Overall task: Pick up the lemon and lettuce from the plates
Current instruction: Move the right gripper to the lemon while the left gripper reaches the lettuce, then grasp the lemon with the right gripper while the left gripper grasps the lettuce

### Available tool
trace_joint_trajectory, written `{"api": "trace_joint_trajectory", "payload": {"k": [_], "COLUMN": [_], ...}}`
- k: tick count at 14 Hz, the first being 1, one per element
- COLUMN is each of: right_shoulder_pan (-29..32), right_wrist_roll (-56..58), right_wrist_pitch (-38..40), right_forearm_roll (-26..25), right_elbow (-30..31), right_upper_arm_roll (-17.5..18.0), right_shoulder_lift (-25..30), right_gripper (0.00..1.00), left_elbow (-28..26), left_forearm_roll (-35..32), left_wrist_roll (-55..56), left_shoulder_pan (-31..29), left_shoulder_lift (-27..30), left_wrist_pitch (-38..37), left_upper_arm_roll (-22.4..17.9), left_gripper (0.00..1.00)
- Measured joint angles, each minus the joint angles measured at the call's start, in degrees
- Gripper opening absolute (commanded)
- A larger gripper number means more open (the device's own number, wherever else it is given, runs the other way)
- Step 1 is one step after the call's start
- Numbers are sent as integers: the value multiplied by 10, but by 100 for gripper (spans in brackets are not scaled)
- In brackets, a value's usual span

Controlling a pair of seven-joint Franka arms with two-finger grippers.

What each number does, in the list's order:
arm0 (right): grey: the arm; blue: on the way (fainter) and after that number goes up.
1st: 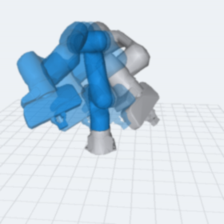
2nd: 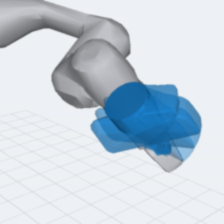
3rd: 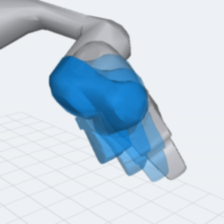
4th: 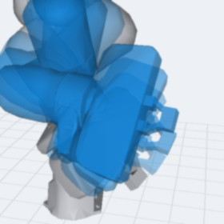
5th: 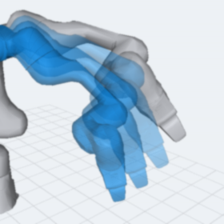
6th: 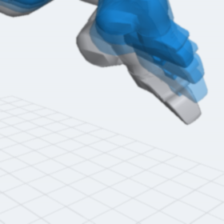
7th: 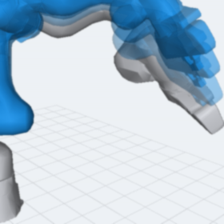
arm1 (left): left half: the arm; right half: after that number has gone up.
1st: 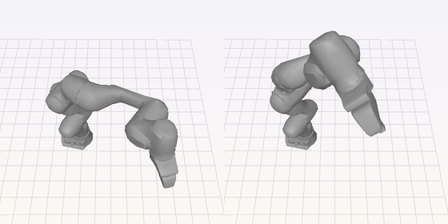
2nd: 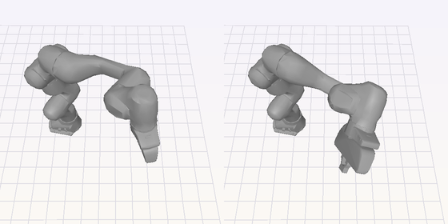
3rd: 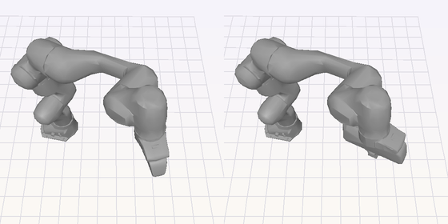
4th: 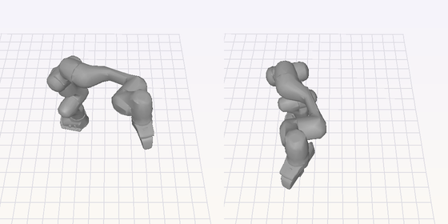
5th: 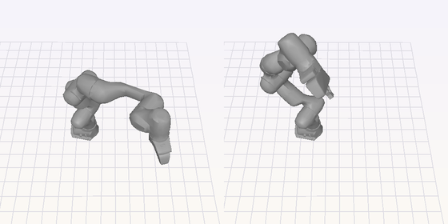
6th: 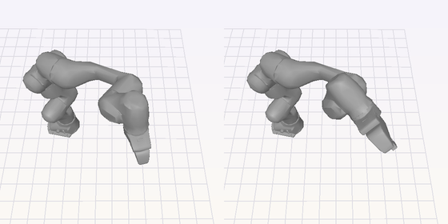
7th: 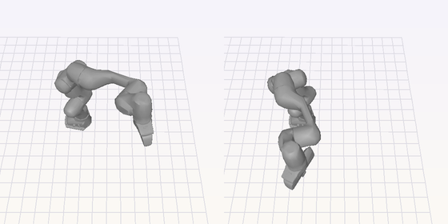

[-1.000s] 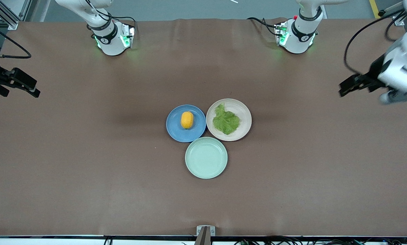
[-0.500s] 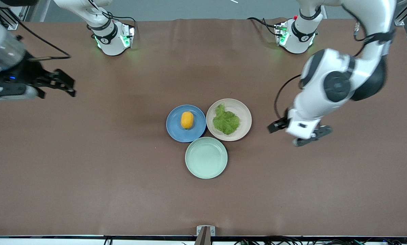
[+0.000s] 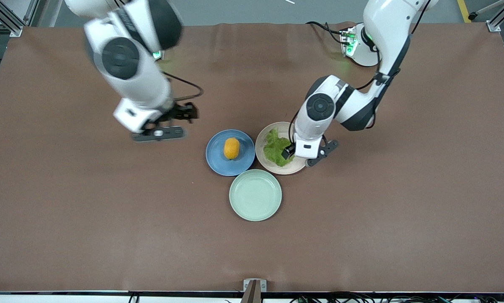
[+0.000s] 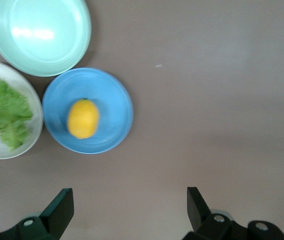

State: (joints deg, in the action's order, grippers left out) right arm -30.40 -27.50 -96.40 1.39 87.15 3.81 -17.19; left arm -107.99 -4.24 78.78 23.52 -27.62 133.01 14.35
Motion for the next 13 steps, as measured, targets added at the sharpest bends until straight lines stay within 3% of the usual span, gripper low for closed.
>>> {"api": "trace_joint_trajectory", "payload": {"k": [3,6,7,8,10,11,13], "right_shoulder_pan": [-54,-84,-94,-102,-107,-106,-99], "right_wrist_roll": [-63,-123,-140,-150,-157,-158,-158], "right_wrist_pitch": [-100,-194,-215,-233,-252,-256,-262], "right_forearm_roll": [0,0,-1,-1,-3,-7,-21], "right_elbow": [34,72,76,78,79,79,78], "right_upper_arm_roll": [0,-1,-1,-1,-4,-9,-16], "right_shoulder_lift": [-44,-87,-104,-119,-144,-152,-163], "right_gripper": [100,100,100,100,100,100,100], "left_elbow": [0,0,0,0,0,1,7], "left_forearm_roll": [0,0,0,0,0,0,0], "left_wrist_roll": [46,61,68,71,72,72,72], "left_shoulder_pan": [29,43,44,45,48,48,45], "left_shoulder_lift": [-26,-51,-58,-64,-73,-74,-72], "left_wrist_pitch": [23,37,37,37,39,40,39], "left_upper_arm_roll": [0,0,0,0,0,0,-3], "left_gripper": [100,90,78,47,5,0,0]}}
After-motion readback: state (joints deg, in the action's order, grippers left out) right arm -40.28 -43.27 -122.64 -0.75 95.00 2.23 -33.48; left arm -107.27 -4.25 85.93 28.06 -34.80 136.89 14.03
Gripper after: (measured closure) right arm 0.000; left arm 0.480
